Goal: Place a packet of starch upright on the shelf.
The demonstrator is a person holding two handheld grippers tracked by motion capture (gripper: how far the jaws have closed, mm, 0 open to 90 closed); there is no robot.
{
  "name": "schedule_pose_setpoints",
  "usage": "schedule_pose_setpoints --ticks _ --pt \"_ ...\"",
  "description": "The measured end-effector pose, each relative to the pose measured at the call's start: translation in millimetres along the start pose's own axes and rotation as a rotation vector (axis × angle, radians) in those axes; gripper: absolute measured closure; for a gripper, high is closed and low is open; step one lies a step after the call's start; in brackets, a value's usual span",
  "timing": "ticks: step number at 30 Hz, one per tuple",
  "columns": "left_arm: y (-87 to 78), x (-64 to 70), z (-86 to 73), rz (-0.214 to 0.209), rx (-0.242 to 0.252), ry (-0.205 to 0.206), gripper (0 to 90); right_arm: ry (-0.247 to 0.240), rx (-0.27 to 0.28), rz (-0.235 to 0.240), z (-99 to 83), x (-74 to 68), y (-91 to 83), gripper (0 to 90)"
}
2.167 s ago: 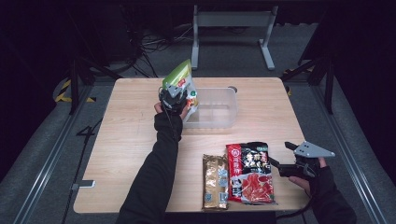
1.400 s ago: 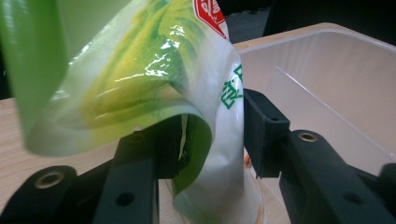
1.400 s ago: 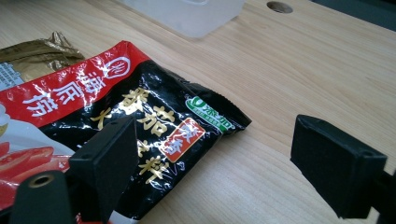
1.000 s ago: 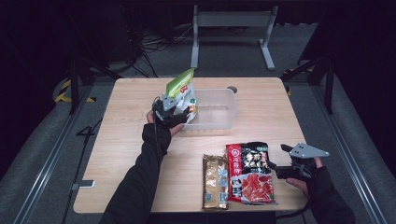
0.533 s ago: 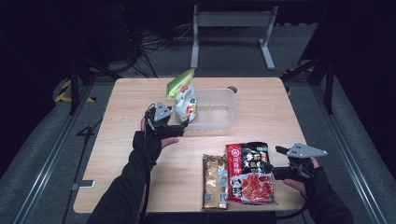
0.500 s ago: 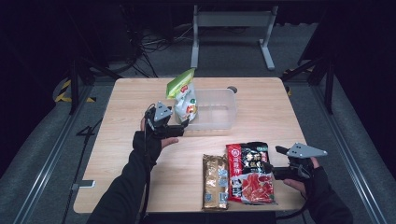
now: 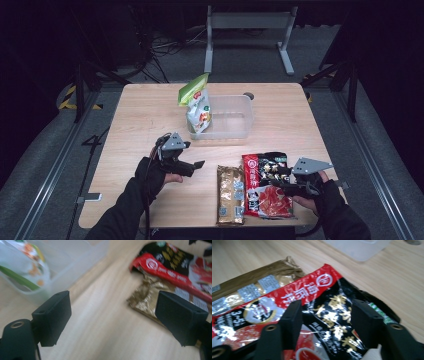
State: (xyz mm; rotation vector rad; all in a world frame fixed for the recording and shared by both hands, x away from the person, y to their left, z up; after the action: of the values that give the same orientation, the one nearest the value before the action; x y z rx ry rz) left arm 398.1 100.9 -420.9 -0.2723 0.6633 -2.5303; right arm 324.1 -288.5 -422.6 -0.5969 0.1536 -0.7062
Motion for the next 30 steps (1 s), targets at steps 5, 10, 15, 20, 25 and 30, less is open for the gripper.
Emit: schedule_pose_setpoints --ticks 5,10,15,20,25,30 --pt "3.0 15.1 -9.7 -0.061 -0.050 0.028 14.4 -0.023 -0.026 0.031 3.1 -9.4 7.3 63.3" --pt "2.9 19.3 -16.9 -0.102 -0.067 0.012 14.8 -0.044 -0.059 0.063 7.0 -20.2 14.9 64.5" --pt "6.5 16.7 -20.7 -0.137 -0.072 -0.026 14.8 -0.064 -0.082 0.092 11.5 -29.8 22.1 65.7" --pt "14.7 17.8 -21.8 -0.155 -0.077 -0.038 14.5 -0.118 -0.111 0.142 18.8 -49.3 34.0 69.3" --pt "21.9 23.2 -20.9 -0.163 -0.092 -0.023 14.6 -0.150 -0.152 0.183 22.2 -65.2 48.0 76.0" --pt "25.7 28.2 -22.0 -0.178 -0.107 -0.015 14.7 -0.151 -0.161 0.189 26.8 -71.7 54.1 78.5"
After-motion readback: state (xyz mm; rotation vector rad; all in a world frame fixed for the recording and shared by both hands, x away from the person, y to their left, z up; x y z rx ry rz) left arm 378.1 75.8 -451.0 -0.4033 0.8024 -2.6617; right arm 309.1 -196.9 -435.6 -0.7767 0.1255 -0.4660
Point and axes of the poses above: each handheld gripper's, and its own axes: y roughly forward along the jaws, z roughly out of its top, x roughly to its right, the point moved 1 cm from there along y, roughly forward along the jaws, and after that the axes turned 5 degrees about x, right-handed, at the moved point
